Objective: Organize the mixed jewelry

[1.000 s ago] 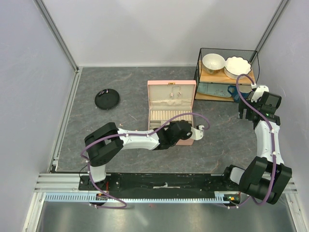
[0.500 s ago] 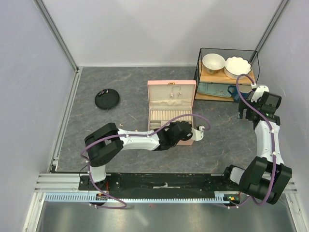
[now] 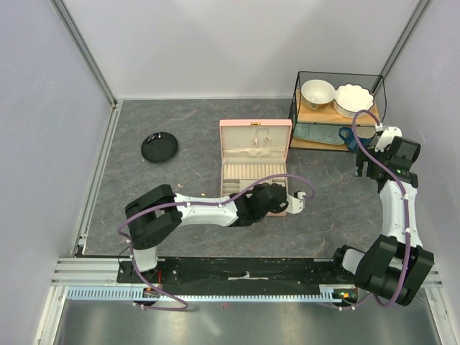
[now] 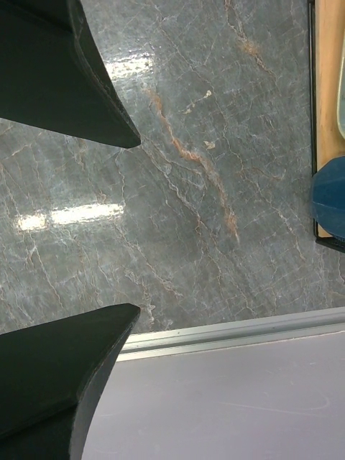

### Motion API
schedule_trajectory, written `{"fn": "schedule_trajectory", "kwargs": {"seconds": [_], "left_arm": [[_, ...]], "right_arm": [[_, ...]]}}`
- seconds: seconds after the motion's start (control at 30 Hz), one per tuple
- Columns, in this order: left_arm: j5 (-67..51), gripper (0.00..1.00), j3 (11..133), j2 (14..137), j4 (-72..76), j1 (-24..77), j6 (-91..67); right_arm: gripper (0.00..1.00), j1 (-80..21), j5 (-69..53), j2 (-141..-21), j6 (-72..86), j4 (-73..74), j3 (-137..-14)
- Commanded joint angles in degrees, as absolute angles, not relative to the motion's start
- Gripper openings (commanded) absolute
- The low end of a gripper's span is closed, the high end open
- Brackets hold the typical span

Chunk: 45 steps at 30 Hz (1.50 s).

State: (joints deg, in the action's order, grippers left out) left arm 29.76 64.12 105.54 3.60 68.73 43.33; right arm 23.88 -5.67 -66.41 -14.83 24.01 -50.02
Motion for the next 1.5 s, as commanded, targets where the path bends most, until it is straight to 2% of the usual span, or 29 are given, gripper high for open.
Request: {"fn": "schedule_trajectory", "kwargs": {"seconds": [0.0,0.93,1.13,1.37,1.47], "left_arm": [[27.42,0.20,64.42,103.80,0.97,69.79,41.66],[29.88,0.24,69.43,97.56,-2.37,67.77,39.29],[24.10,0.25,70.93,93.35,-7.55,58.64,30.16],[8.55,0.32,69.97,85.96,-18.71,39.06,18.12],[5.55,0.33,67.86,83.24,-22.05,33.69,17.58]], "right_arm": [[0.98,24.26,-6.68,-64.69,-15.47,22.24,-49.48],[0.98,24.43,-7.29,-64.69,-15.38,22.32,-49.57],[0.98,24.43,-7.82,-64.60,-15.29,22.32,-50.01],[0.98,24.43,-10.10,-65.04,-15.03,22.59,-50.89],[0.98,24.43,-10.63,-65.56,-14.77,22.85,-51.42]]}}
